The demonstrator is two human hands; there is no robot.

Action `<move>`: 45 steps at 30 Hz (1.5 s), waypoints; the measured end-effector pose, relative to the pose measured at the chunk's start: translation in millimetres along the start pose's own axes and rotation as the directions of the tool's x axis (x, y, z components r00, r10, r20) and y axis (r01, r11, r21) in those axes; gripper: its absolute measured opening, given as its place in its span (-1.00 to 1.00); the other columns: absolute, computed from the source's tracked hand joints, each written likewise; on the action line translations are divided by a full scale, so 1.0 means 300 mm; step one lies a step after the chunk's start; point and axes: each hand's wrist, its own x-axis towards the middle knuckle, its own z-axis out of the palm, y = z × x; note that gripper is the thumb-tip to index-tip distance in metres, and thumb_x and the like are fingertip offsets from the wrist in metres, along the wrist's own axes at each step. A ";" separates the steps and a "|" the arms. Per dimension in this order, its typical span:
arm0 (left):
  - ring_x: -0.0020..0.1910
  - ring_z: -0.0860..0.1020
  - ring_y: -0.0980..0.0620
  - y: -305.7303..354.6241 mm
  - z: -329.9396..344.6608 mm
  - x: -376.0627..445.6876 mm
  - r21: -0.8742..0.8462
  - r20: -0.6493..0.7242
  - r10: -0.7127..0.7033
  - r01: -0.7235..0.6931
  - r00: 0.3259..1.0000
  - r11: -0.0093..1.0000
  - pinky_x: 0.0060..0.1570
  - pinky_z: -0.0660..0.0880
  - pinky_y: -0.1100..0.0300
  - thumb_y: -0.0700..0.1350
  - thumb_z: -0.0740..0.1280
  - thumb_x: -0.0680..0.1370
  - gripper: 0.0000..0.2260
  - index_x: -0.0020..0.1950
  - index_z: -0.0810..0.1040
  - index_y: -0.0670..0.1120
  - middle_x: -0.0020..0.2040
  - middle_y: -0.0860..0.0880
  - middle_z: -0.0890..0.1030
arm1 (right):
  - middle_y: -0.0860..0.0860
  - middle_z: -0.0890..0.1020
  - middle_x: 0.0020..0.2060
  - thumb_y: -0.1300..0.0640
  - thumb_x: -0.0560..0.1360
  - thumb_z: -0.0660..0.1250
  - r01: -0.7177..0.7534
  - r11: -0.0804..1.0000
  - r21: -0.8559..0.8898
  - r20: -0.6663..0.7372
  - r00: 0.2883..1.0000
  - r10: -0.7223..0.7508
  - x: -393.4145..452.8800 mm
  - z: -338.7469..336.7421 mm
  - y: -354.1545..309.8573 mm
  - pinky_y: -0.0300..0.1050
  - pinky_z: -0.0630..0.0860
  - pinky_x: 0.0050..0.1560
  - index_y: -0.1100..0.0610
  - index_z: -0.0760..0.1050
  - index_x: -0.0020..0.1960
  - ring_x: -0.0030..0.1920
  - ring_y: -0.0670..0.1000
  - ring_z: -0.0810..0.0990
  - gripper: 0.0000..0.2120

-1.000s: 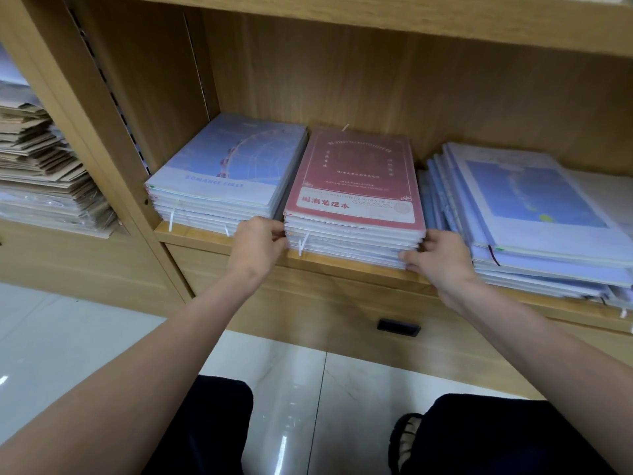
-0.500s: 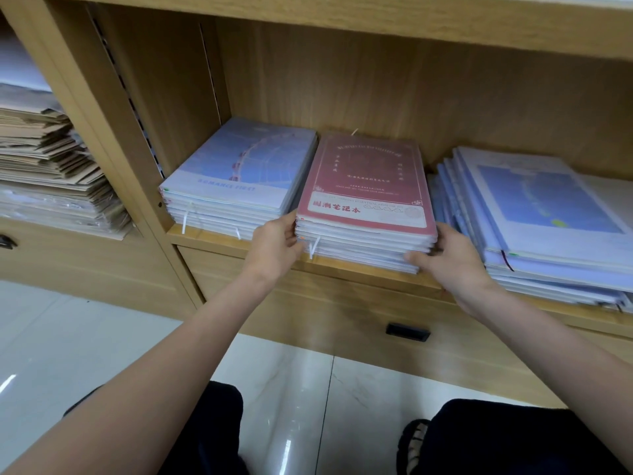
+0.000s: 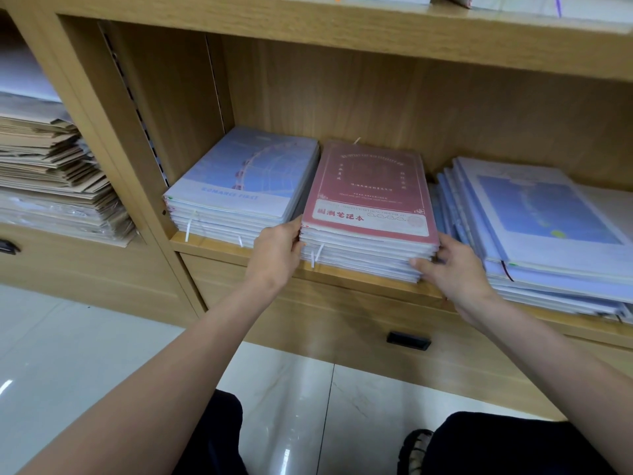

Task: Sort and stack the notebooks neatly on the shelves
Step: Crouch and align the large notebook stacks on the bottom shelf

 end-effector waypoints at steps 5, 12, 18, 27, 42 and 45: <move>0.14 0.55 -0.04 -0.004 -0.006 0.009 -0.151 0.086 -0.050 0.063 0.995 0.987 0.22 0.45 0.13 -0.36 0.26 0.52 -0.47 0.46 0.28 -0.07 0.14 -0.10 0.60 | -0.05 0.54 0.07 0.28 0.43 0.43 0.014 1.000 -0.002 0.015 1.000 -0.014 0.003 -0.008 -0.012 0.05 0.43 0.28 0.08 0.26 0.43 0.18 0.02 0.52 -0.35; 0.31 0.40 0.08 0.038 -0.014 0.001 -0.161 0.199 -0.021 0.054 0.980 0.986 0.27 0.32 0.32 -0.37 0.20 0.54 -0.38 0.52 0.08 0.01 0.48 -0.03 0.26 | -0.06 0.52 0.24 0.25 0.50 0.35 0.052 0.998 0.035 0.061 0.997 -0.054 0.019 0.000 -0.023 0.01 0.40 0.33 -0.03 0.11 0.52 0.23 -0.02 0.48 -0.30; 0.36 0.37 -0.02 0.052 -0.013 -0.002 -0.161 0.230 -0.058 0.097 0.971 0.982 0.34 0.34 0.14 -0.36 0.24 0.53 -0.27 0.54 -0.09 0.02 0.45 -0.01 0.29 | -0.11 0.50 0.24 0.21 0.51 0.34 0.080 0.996 0.026 0.063 0.995 -0.082 0.007 0.005 -0.033 0.01 0.40 0.33 -0.06 0.09 0.52 0.25 -0.03 0.47 -0.31; 0.27 0.45 0.01 0.040 -0.028 -0.009 -0.359 0.292 -0.153 0.257 0.944 0.897 0.34 0.35 0.09 -0.44 0.26 0.47 -0.27 0.53 0.05 -0.03 0.30 -0.01 0.47 | -0.08 0.51 0.24 0.21 0.50 0.35 0.080 0.997 0.024 0.047 0.996 -0.081 0.013 0.015 -0.019 0.05 0.39 0.34 -0.07 0.10 0.52 0.25 -0.02 0.47 -0.30; 0.42 0.30 -0.02 0.005 -0.032 -0.047 -0.439 0.434 -0.318 0.506 0.843 0.742 0.31 0.27 0.23 -0.50 0.22 0.47 -0.39 0.49 0.14 -0.23 0.45 -0.13 0.29 | 0.12 0.52 0.25 0.34 0.39 0.44 0.049 0.929 -0.367 -0.030 0.997 -0.064 -0.007 0.018 0.008 -0.15 0.40 0.08 0.03 -0.17 0.54 0.19 0.14 0.52 -0.01; 0.44 0.26 -0.01 0.020 -0.019 -0.066 -0.483 0.422 -0.335 0.522 0.842 0.703 0.37 0.24 0.20 -0.50 0.22 0.47 -0.37 0.49 0.14 -0.20 0.46 -0.10 0.28 | 0.15 0.55 0.20 0.32 0.37 0.48 0.053 0.909 -0.414 -0.074 0.993 -0.092 -0.001 0.027 0.023 -0.01 0.46 0.14 0.04 -0.10 0.54 0.15 0.18 0.55 -0.02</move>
